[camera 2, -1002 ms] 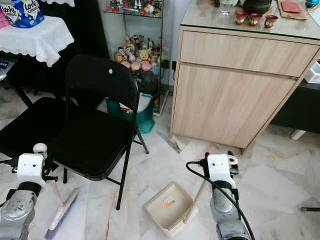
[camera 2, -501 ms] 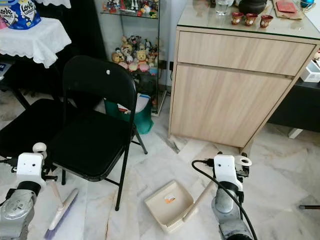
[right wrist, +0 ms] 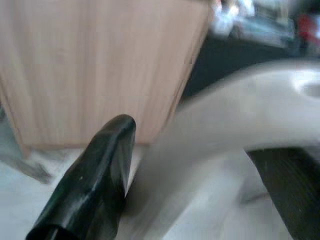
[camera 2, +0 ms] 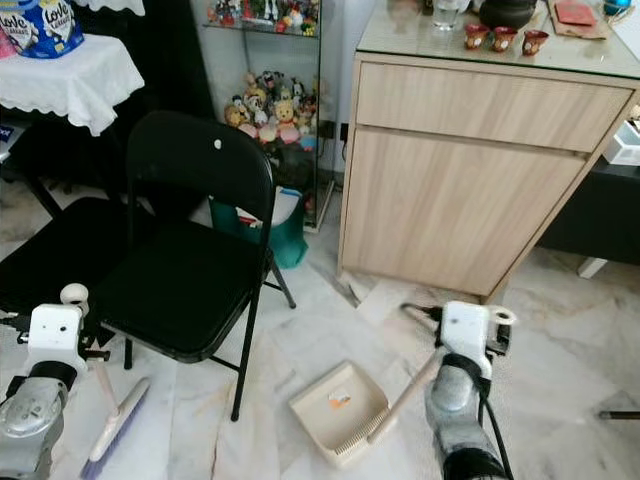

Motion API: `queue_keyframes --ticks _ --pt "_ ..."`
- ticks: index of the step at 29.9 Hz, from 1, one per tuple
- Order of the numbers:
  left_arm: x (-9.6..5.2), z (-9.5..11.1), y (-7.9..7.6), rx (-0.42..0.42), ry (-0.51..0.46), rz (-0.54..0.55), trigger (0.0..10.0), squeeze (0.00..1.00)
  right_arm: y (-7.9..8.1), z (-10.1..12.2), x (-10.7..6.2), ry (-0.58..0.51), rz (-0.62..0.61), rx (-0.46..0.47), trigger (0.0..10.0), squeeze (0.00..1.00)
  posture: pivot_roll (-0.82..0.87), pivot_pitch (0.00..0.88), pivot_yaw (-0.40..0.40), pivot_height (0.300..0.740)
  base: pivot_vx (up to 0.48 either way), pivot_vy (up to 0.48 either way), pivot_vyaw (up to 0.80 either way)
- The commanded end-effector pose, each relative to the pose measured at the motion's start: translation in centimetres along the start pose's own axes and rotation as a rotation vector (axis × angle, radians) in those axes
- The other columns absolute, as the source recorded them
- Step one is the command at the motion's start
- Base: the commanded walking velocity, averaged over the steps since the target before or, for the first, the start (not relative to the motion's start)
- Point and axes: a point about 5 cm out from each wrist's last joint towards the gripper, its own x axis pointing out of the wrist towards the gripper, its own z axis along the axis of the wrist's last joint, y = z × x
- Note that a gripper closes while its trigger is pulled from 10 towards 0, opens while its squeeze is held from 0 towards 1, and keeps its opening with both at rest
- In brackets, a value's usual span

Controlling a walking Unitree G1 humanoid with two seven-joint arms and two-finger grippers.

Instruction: Sweep floor

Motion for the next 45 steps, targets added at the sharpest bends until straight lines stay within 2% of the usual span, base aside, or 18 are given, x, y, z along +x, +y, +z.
queue_keyframes --ticks 1,3,6,15,16,17,18,45 --pt "0.3 0.7 1.1 0.024 -0.038 0.029 10.0 0.00 -0.6 -2.1 -0.5 0.145 -0.025 0.127 10.0 0.00 0.00 0.076 0.016 0.740 0.000 0.000 0.00" --pt "0.3 0.7 1.2 0.026 -0.039 0.032 10.0 0.00 -0.5 -2.1 -0.4 0.162 -0.017 0.184 10.0 0.00 0.00 0.076 0.016 0.740 0.000 0.000 0.00" --pt "0.3 0.7 1.4 0.029 -0.040 0.036 10.0 0.00 0.1 -1.4 -0.2 0.119 0.028 0.133 10.0 0.00 0.00 0.071 0.015 0.740 0.000 0.000 0.00" --pt "0.3 0.7 1.6 0.034 -0.041 0.042 10.0 0.00 0.0 -1.0 0.1 0.085 0.053 0.139 10.0 0.00 0.00 0.063 0.015 0.740 0.000 0.000 0.00" --pt "0.3 0.7 1.7 0.034 -0.041 0.043 10.0 0.00 0.0 -1.0 0.1 0.081 0.055 0.136 5.1 0.00 0.00 0.063 0.015 0.740 0.000 0.000 0.00" --pt "0.3 0.7 1.7 0.035 -0.041 0.045 10.0 0.00 0.0 -0.9 0.1 0.075 0.056 0.133 1.3 0.00 0.00 0.063 0.015 0.740 0.000 0.000 0.00" --pt "0.3 0.7 1.8 0.035 -0.041 0.045 10.0 0.00 0.0 -0.9 0.1 0.073 0.055 0.132 0.0 0.00 0.00 0.063 0.015 0.740 0.000 0.000 0.00" --pt "0.2 0.5 1.6 0.028 -0.035 0.039 10.0 0.00 0.4 -0.7 0.0 0.046 0.088 0.104 0.0 0.00 0.00 0.079 0.015 0.740 0.000 0.000 0.00"
